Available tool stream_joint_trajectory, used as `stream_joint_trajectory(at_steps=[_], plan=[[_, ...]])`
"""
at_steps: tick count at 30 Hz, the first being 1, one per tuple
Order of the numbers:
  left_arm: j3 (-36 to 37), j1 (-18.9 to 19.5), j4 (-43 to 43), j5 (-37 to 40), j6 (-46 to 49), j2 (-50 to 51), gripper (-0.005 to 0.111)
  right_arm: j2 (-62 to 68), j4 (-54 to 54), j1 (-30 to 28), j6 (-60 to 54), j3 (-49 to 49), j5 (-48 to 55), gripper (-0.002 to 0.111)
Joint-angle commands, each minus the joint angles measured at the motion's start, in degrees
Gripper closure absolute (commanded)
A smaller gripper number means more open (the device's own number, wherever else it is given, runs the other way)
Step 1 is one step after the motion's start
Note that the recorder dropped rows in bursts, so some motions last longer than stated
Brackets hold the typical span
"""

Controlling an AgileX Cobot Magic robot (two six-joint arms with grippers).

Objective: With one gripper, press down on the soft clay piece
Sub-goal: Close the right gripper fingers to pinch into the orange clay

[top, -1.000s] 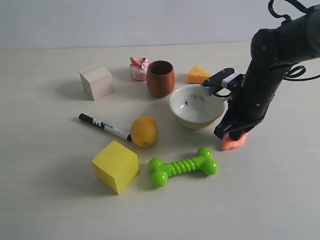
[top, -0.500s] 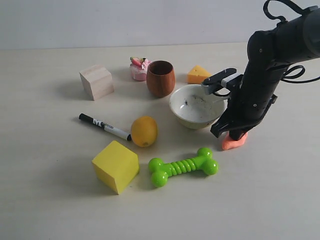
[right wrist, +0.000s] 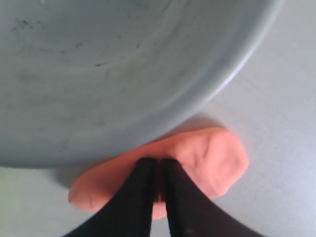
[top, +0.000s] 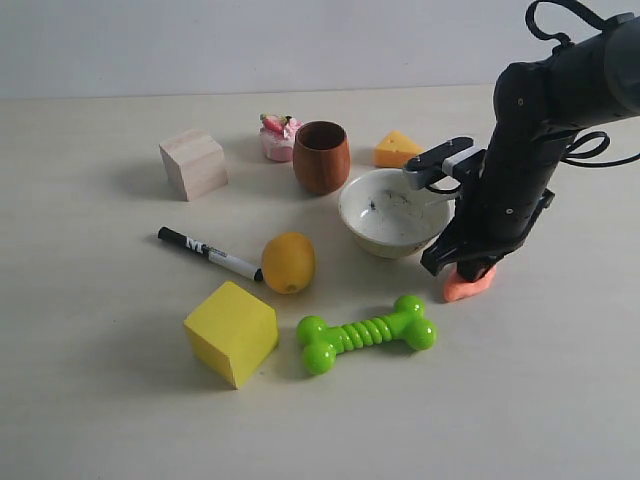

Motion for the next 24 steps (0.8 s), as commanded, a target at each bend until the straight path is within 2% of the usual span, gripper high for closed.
stream_joint_trajectory(at_steps=[1,9,24], plan=[[-0.1,0.2,-0.1,-0.4,0.0,-0.3,0.107,2.6,-1.6,-0.3,0.3,1.5,0.3,0.086],[-0.1,0.2,-0.1,-0.4,0.0,-0.3,0.107,0.7,0.0,-0.3,0.3,1.5,0.3,0.077],[-0.1,0.2,0.0,-0.4,0.0,-0.3,0.107,-4.7,3.5,-0.3,0.3,1.5,0.3,0.077]])
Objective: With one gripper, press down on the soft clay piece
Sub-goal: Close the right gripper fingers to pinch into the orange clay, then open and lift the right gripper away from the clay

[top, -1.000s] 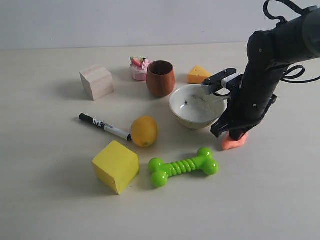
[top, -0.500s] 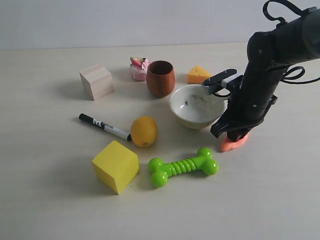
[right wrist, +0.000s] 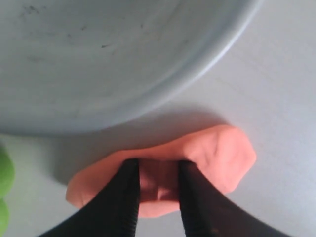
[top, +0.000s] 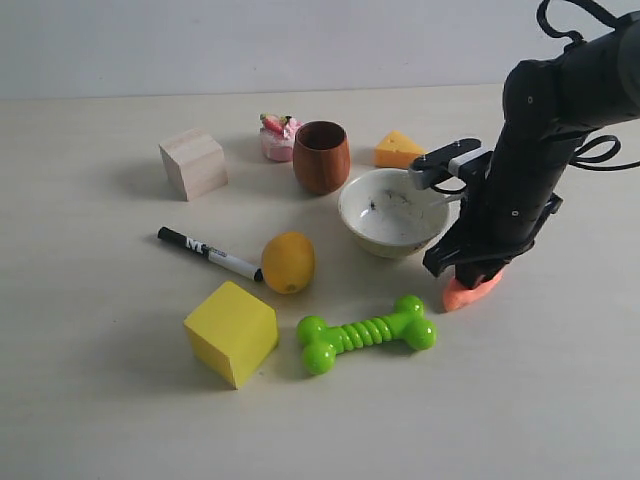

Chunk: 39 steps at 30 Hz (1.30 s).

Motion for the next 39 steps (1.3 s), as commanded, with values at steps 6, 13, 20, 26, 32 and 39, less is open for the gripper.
stream_joint_trajectory(at_steps=[6,13,20,26,32,39], plan=[[-0.1,0.2,0.0,-0.4,0.0,-0.3,0.107,-1.6,1.1,-0.2,-0.1,0.2,0.4,0.081],[-0.1,0.2,0.0,-0.4,0.0,-0.3,0.107,-1.6,-0.3,-0.2,-0.1,0.2,0.3,0.108],[-0.1,0.2,0.0,-0.4,0.0,-0.3,0.107,-1.6,-0.3,-0.2,-0.1,0.2,0.4,0.108],[-0.1,0.2,0.0,-0.4,0.0,-0.3,0.107,-4.7,0.4,-0.2,1.9,1.3,-1.8,0.108],[-0.1,0.2,0.0,-0.4,0.0,-0.3,0.107,-18.7,9.4,-0.2,1.2,15.3,-20.8,0.108],[-0.1,0.2,0.0,-0.4,0.0,-0.3,0.107,-43.5,18.8,-0.2,0.2,29.3,-29.3,0.108]])
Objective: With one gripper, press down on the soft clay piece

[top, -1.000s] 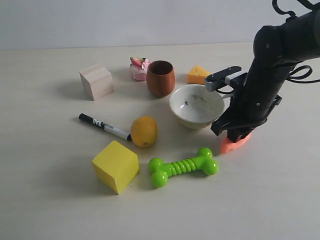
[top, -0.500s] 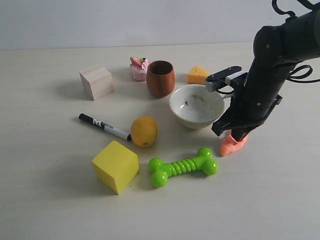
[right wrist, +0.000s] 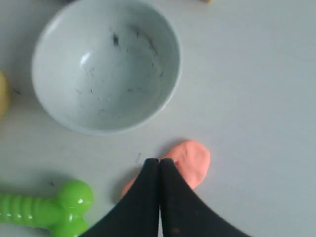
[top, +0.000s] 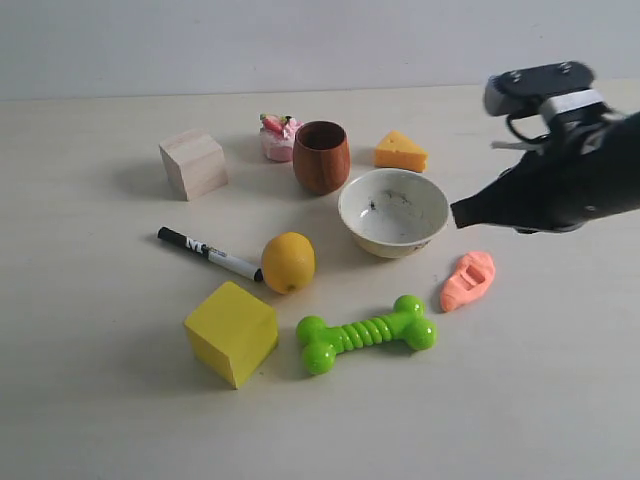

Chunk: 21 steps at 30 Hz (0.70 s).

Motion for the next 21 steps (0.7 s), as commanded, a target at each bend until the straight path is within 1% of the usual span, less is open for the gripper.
stream_joint_trajectory(at_steps=[1,2,4,6,10,16,21], plan=[[-0.1,0.2,0.0,-0.4,0.0,-0.3,0.107,-15.2,8.3,-0.2,-2.5,5.1,-0.8,0.108],[-0.1,0.2,0.0,-0.4,0.0,-0.3,0.107,-19.7,9.4,-0.2,-4.3,5.8,0.4,0.108],[-0.1,0.2,0.0,-0.4,0.0,-0.3,0.107,-25.5,9.5,-0.2,-4.5,6.4,1.0,0.108],[-0.1,0.2,0.0,-0.4,0.0,-0.3,0.107,-35.0,9.8,-0.2,-3.8,6.5,1.5,0.108],[-0.1,0.2,0.0,-0.4,0.0,-0.3,0.107,-48.1,10.3,-0.2,-2.3,6.5,1.6,0.108],[-0.1,0.2,0.0,-0.4,0.0,-0.3,0.107,-59.3,10.3,-0.2,-1.2,6.4,0.4,0.108],[-0.1,0.2,0.0,-0.4,0.0,-0.3,0.107,-63.2,10.0,-0.2,-1.2,6.4,0.2,0.108]])
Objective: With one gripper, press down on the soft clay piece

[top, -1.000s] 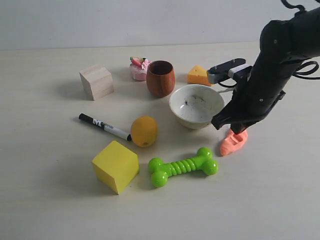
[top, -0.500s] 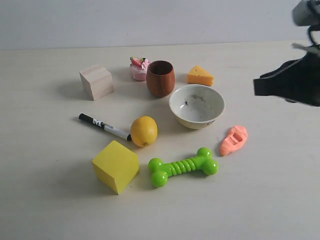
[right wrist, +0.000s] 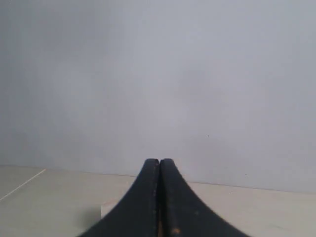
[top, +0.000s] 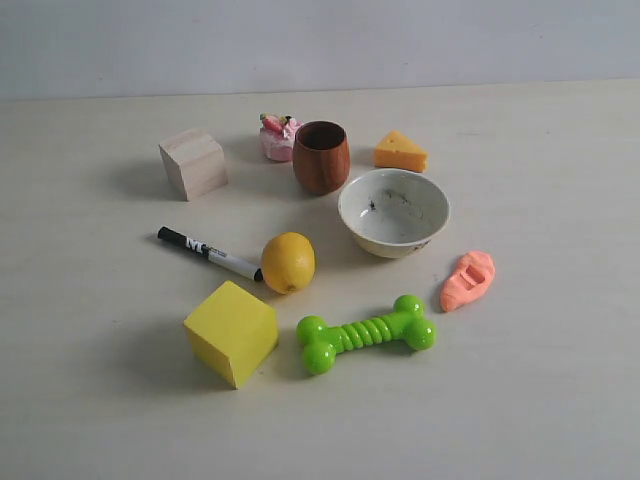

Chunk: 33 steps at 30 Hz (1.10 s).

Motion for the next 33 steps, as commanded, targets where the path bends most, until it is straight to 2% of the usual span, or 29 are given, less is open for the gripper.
stream_joint_trajectory(at_steps=[1,4,6,11,14,21,27,33], plan=[[-0.1,0.2,0.0,-0.4,0.0,-0.3,0.107,-2.2,-2.4,-0.2,-0.1,0.3,-0.4,0.108],[-0.1,0.2,0.0,-0.4,0.0,-0.3,0.107,-2.8,-7.2,-0.7,-0.1,0.3,1.6,0.108],[-0.1,0.2,0.0,-0.4,0.0,-0.3,0.107,-3.2,-8.9,-3.5,-0.1,0.3,4.4,0.108],[-0.1,0.2,0.0,-0.4,0.0,-0.3,0.107,-5.5,-11.6,-20.8,0.3,0.4,12.3,0.108],[-0.1,0.2,0.0,-0.4,0.0,-0.3,0.107,-8.6,-12.6,-25.0,0.3,0.4,12.4,0.108],[-0.1,0.2,0.0,-0.4,0.0,-0.3,0.107,-9.6,-16.9,-25.4,0.4,0.7,17.7,0.108],[-0.1,0.2,0.0,-0.4,0.0,-0.3,0.107,-9.6,-18.2,-25.4,5.6,11.5,5.6,0.108],[-0.1,0.2,0.0,-0.4,0.0,-0.3,0.107,-13.4,-24.8,-25.4,13.4,21.7,0.6,0.108]])
